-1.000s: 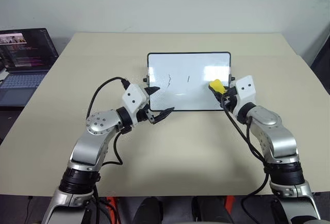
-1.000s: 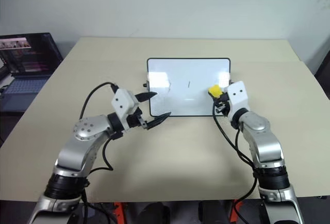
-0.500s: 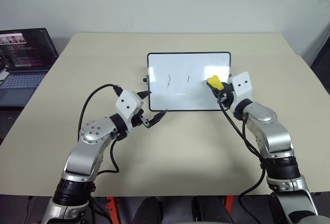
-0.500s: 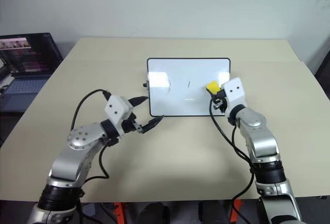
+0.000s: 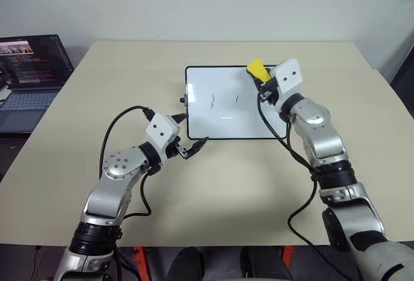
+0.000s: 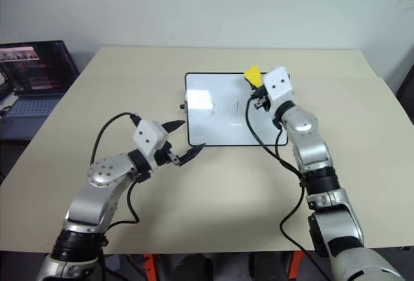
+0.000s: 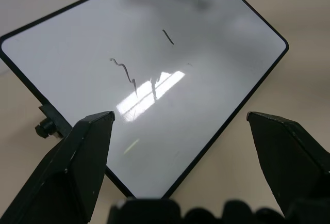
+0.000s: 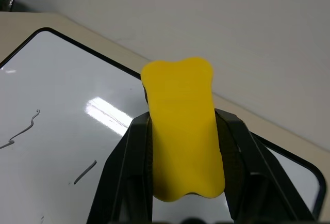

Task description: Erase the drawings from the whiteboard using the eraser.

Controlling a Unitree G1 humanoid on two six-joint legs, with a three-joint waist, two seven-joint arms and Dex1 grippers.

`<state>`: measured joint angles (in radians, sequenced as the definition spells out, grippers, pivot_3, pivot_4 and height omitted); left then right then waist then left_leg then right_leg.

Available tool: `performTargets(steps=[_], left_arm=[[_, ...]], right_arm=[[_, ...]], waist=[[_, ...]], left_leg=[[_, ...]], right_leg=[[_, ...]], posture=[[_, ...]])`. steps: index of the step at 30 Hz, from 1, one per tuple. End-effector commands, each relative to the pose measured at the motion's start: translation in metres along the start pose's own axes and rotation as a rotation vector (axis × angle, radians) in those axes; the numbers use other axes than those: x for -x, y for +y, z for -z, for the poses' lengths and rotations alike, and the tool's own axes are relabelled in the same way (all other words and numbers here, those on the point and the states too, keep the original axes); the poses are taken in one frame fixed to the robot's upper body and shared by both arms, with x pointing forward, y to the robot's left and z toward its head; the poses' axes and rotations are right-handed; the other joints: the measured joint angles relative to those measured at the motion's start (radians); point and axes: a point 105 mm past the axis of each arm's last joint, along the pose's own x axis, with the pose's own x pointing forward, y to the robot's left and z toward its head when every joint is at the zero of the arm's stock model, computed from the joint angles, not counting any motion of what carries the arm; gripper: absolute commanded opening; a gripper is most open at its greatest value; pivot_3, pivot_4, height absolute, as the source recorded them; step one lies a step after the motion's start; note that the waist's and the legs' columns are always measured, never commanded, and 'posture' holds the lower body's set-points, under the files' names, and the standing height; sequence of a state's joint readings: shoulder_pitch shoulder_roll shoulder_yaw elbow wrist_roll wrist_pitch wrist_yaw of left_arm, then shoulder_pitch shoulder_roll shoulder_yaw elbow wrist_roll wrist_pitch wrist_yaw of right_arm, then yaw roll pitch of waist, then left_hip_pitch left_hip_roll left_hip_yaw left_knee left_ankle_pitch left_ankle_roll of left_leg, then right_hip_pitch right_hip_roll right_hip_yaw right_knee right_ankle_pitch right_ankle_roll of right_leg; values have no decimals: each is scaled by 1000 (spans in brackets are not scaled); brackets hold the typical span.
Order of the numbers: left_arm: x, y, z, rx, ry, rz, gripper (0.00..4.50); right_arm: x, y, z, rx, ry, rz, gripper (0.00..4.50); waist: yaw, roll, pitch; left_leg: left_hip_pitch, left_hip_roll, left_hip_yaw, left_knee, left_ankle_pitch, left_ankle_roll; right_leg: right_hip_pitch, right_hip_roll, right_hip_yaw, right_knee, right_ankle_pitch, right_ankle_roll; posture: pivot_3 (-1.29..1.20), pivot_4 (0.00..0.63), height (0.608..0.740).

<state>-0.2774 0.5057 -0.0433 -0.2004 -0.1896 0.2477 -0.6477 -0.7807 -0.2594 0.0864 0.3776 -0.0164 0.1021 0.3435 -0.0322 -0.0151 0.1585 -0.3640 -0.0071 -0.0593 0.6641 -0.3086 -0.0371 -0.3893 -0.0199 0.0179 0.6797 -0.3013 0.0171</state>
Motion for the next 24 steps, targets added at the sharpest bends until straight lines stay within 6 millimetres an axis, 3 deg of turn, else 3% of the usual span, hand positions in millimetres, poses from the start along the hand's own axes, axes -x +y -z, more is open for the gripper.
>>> performTargets(steps=[1,15,24], left_arm=[[0,1,-5,-26,-24,-1,4500],[-1,-5,1,-17,-17,3,4500],[-4,-6,0,-17,-25,5,4500]], right_arm=[[-8,4,-15,26,-76,-13,1338],[-11,18,2,5,-53,-44,1338],[3,38,22,-37,3,-102,1338]], waist=[[0,0,0],[0,0,0],[0,0,0]], left_leg=[[0,0,0,0,0,0],[0,0,0,0,0,0],[0,0,0,0,0,0]], right_leg=[[0,0,0,0,0,0],[-1,0,0,1,0,0],[-1,0,0,1,0,0]], posture=[[0,150,740],[0,150,740],[0,150,740]])
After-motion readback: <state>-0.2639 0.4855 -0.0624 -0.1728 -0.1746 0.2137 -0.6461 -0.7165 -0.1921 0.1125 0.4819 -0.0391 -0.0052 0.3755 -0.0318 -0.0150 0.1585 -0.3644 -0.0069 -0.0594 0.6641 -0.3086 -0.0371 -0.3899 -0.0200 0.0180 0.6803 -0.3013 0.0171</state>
